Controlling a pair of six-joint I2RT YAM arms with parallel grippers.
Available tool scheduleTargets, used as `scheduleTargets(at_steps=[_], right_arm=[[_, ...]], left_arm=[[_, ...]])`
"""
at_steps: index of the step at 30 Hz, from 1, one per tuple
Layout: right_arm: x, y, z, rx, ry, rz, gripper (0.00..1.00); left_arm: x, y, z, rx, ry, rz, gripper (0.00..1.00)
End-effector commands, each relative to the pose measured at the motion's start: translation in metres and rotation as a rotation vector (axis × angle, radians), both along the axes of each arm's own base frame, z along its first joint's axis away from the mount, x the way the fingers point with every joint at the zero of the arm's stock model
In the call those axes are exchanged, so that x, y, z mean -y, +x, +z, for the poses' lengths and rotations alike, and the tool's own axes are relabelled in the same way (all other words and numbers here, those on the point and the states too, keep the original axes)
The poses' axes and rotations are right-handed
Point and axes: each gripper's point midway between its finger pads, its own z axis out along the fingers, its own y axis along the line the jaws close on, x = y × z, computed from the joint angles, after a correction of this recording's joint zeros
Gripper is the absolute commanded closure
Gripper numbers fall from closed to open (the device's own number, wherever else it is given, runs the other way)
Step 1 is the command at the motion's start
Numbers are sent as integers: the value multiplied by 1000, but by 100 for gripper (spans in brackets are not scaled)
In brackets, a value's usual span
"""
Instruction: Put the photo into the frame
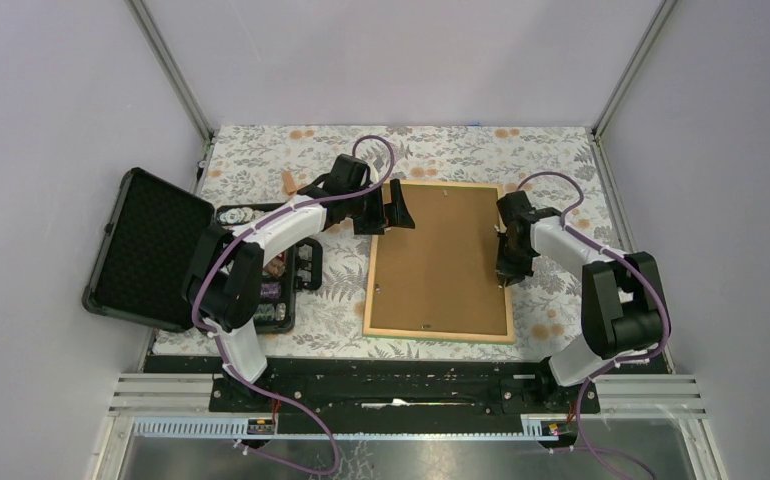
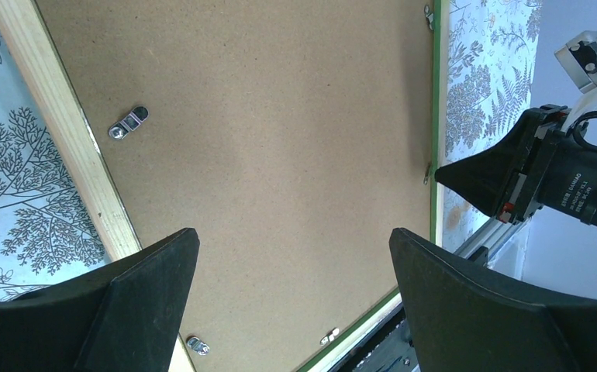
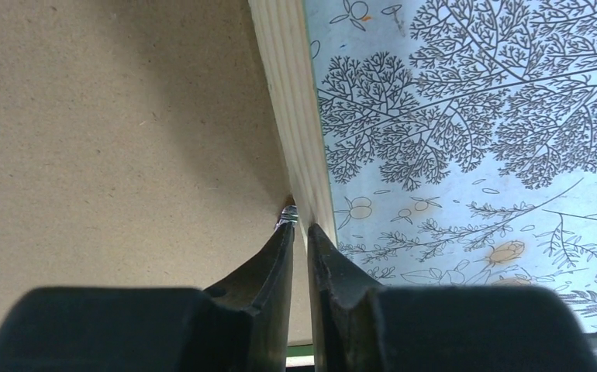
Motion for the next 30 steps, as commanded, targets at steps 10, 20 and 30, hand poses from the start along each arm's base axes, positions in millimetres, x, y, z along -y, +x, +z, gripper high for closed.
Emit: scheduleTargets(at_steps=[10,20,30], right_arm=[[26,-15,-34,-79,-393,6,75],[7,-12,-26,-89,-409,41,72],[12,4,31,25,-323,-8,57]], left_arm=[[4,4,17,42,-47,-9,1],[3,3,19,47,-46,-6,1],[4,3,20,48,-49,-9,1]])
